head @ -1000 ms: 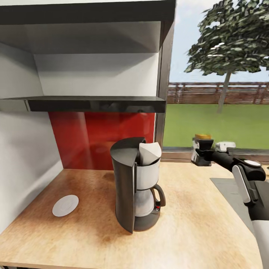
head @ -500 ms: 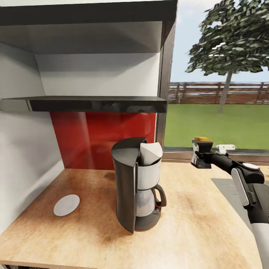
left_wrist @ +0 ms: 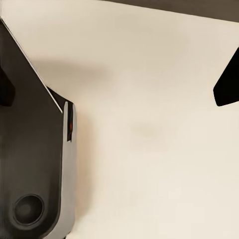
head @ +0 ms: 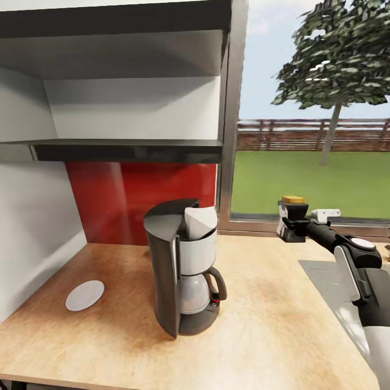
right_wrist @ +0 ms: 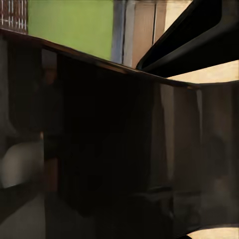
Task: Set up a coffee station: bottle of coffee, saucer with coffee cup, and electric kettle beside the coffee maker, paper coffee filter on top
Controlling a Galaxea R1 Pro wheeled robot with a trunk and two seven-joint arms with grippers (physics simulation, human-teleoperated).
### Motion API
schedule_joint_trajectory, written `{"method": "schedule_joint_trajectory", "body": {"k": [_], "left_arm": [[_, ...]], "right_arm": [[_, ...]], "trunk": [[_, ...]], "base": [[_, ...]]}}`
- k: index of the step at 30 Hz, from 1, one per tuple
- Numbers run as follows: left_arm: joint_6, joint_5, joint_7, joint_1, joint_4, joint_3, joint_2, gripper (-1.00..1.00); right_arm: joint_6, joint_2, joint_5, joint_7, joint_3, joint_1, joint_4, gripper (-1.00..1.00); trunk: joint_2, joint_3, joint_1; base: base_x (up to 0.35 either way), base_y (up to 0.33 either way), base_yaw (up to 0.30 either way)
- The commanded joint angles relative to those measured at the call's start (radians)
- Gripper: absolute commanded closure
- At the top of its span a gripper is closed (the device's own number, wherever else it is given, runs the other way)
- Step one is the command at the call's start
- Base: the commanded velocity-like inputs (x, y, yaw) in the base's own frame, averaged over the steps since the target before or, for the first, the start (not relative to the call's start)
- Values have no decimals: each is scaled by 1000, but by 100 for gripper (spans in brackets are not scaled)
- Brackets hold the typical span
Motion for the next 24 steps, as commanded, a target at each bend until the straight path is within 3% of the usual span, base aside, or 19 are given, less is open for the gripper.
{"method": "schedule_joint_trajectory", "body": {"k": [1,7,15,24], "left_arm": [[0,-10,4,0,0,2,0,-100],[1,-10,4,-2,0,2,0,-100],[1,-10,4,-2,0,3,0,-100],[1,-10,6,-2,0,4,0,-100]], "right_arm": [[7,0,-8,0,-1,0,-1,100],[7,1,-8,0,0,0,3,100],[7,1,-7,0,0,0,5,100],[7,1,-4,0,1,3,13,100]], "trunk": [[-1,-1,0],[-1,-1,0],[-1,-1,0],[-1,4,0]], "base": [[0,-271,0],[-57,-256,0],[-263,-140,16],[-312,-73,216]]}}
